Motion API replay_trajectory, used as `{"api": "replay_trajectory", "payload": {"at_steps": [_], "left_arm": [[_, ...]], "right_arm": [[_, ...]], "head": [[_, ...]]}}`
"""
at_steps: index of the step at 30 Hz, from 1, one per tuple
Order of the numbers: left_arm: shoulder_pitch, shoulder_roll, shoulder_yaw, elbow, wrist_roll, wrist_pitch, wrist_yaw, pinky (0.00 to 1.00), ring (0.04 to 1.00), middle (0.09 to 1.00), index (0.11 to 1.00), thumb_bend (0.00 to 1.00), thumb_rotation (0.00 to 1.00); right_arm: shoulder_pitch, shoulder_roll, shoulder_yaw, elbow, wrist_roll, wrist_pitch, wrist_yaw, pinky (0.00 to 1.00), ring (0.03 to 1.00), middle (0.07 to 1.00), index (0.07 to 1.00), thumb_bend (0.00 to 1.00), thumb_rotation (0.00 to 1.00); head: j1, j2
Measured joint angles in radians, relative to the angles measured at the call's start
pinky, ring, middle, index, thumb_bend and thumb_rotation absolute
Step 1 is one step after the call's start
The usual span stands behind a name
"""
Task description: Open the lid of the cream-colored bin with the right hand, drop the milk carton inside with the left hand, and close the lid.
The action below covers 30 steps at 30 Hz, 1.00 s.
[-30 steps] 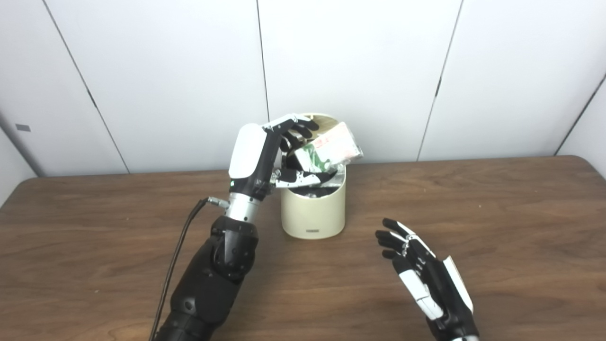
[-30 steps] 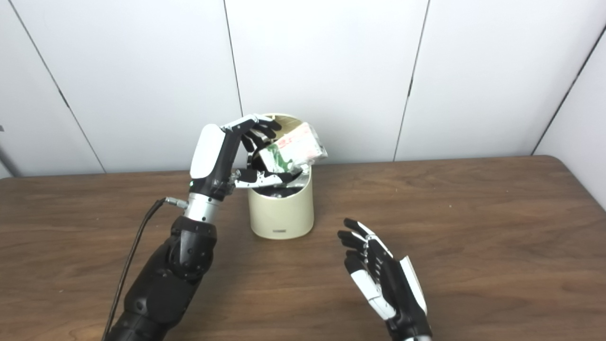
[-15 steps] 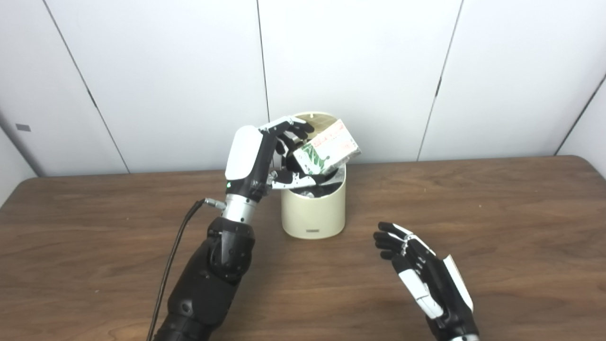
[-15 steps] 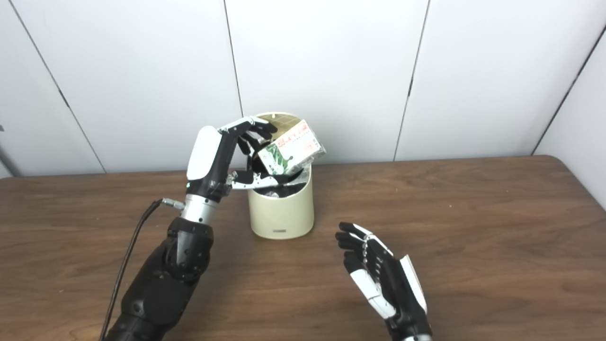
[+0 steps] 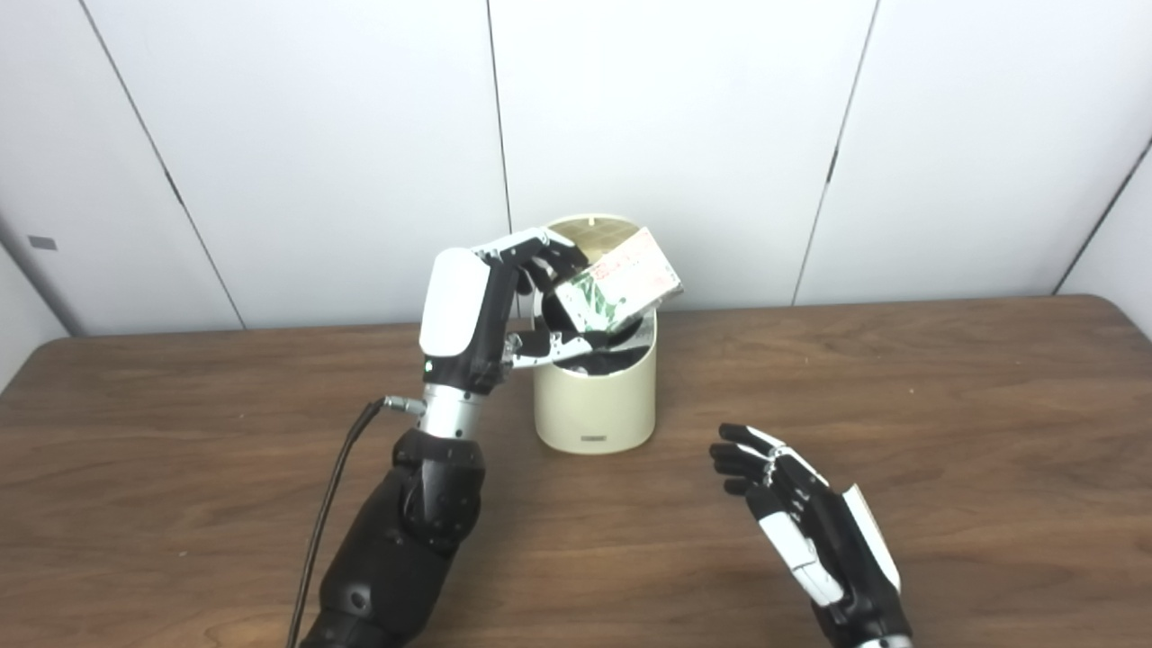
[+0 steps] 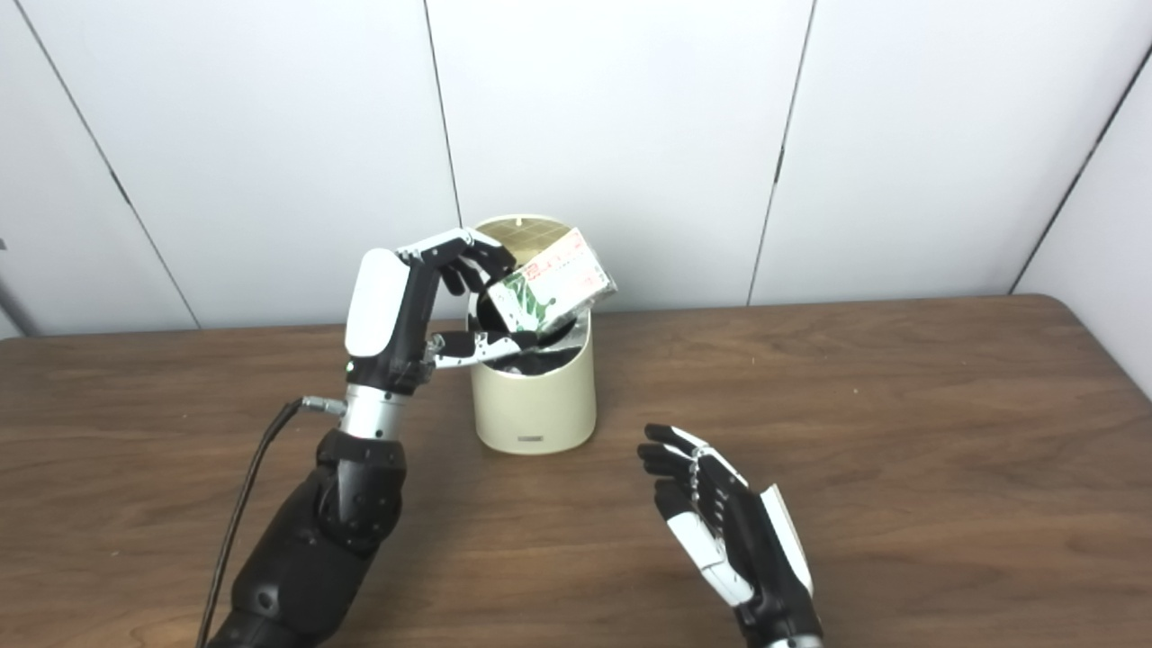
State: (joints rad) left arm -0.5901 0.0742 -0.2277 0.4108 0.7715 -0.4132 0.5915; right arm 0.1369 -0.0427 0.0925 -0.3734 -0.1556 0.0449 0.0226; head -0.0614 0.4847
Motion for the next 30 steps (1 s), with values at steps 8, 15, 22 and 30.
{"api": "replay_trajectory", "payload": {"at_steps": [8,15,22,30], "left_arm": [[0.024,0.000,0.005,-0.029,0.053,0.020,0.081,0.40,0.499,0.593,0.494,0.52,0.05],[0.050,0.002,0.004,-0.081,0.054,0.020,0.082,0.38,0.467,0.560,0.492,0.52,0.05],[0.079,0.012,0.006,-0.150,0.024,0.017,0.041,0.36,0.443,0.537,0.491,0.52,0.05],[0.247,0.018,0.055,-0.433,-0.222,0.100,-0.210,0.37,0.461,0.554,0.492,0.51,0.06]], "right_arm": [[-0.001,0.000,-0.001,0.000,0.004,0.000,0.000,0.75,0.778,0.765,0.788,0.60,0.83],[-0.002,-0.007,-0.002,0.001,0.016,0.000,0.002,0.74,0.771,0.761,0.785,0.59,0.83],[-0.003,-0.007,-0.003,0.007,0.020,0.000,0.001,0.73,0.771,0.767,0.802,0.58,0.82],[-0.012,-0.008,-0.018,0.017,0.033,-0.011,0.001,0.77,0.817,0.810,0.835,0.56,0.80]], "head": [[0.006,0.002],[0.009,0.003],[0.011,0.003],[0.017,0.003]]}}
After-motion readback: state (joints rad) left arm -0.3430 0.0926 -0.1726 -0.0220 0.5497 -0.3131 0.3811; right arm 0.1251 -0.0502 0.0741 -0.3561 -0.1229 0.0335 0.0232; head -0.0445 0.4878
